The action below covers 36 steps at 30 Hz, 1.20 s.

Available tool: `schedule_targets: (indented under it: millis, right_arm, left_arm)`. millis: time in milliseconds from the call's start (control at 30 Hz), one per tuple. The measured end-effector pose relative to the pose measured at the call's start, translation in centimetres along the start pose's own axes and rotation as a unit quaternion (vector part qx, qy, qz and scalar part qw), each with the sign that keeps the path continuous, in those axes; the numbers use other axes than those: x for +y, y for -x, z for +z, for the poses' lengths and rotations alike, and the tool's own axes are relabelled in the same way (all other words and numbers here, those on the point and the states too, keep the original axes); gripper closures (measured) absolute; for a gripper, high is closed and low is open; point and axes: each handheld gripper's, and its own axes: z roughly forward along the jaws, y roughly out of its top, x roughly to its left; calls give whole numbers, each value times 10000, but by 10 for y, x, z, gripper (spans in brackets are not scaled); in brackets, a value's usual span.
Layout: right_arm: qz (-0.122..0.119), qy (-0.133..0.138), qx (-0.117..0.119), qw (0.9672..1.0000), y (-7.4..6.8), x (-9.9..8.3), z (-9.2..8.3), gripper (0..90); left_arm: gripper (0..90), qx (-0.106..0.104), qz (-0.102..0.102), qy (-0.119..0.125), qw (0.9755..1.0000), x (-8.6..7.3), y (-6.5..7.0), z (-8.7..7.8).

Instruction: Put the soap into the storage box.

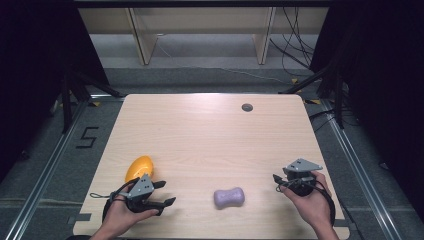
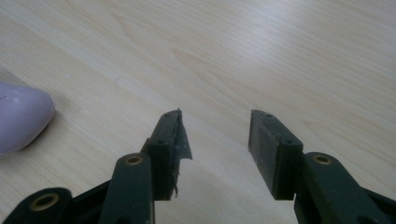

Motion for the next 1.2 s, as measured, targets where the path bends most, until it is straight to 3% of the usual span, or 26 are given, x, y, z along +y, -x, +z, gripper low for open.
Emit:
schedule_targets:
  millis: [100,167,200,233,300,400,567,600,633,667,833,1000,1167,1200]
  right_arm:
    - [-33,30,1,10000,1,0,0,546]
    - [22,-2,-21,10000,0,0,-1,541]
    - [29,-9,-28,10000,-1,0,0,540]
    - [24,-13,-26,10000,-1,0,0,539]
    - [-8,-26,-17,10000,0,0,0,538]
    - [-47,10,-22,10000,0,0,0,538]
    - [-87,-35,-11,10000,1,-1,0,537]
    - [-83,-31,-6,10000,1,-1,0,538]
    - [-83,-31,-6,10000,1,-1,0,538]
    - [-86,-23,-2,10000,1,-1,0,537]
    - [22,-21,9,10000,-1,0,0,537]
    - [-52,8,13,10000,0,0,2,536]
    - [86,-54,51,9999,-1,0,1,535]
    - [-3,-30,32,10000,0,0,2,535]
  left_arm:
    - [301,-75,99,25,9999,5,3,2]
    - [289,-289,238,-78,9993,14,8,9]
    - [285,-273,345,-113,9990,17,10,11]
    - [285,-399,339,-119,9986,20,13,15]
    - [284,-575,384,-148,9975,27,17,22]
    - [284,-764,607,-190,9950,38,24,33]
    - [284,-956,711,-160,9927,52,35,47]
    - [284,-1062,802,-176,9909,58,39,54]
    - [285,-1062,802,-176,9909,58,39,54]
    - [285,-1108,915,-235,9893,63,44,62]
    - [284,-1273,1066,-355,9855,72,55,78]
    - [284,-1306,1120,-496,9838,76,58,93]
    - [285,-1324,1127,-602,9829,80,60,102]
    - [285,-1337,1164,-619,9822,82,60,103]
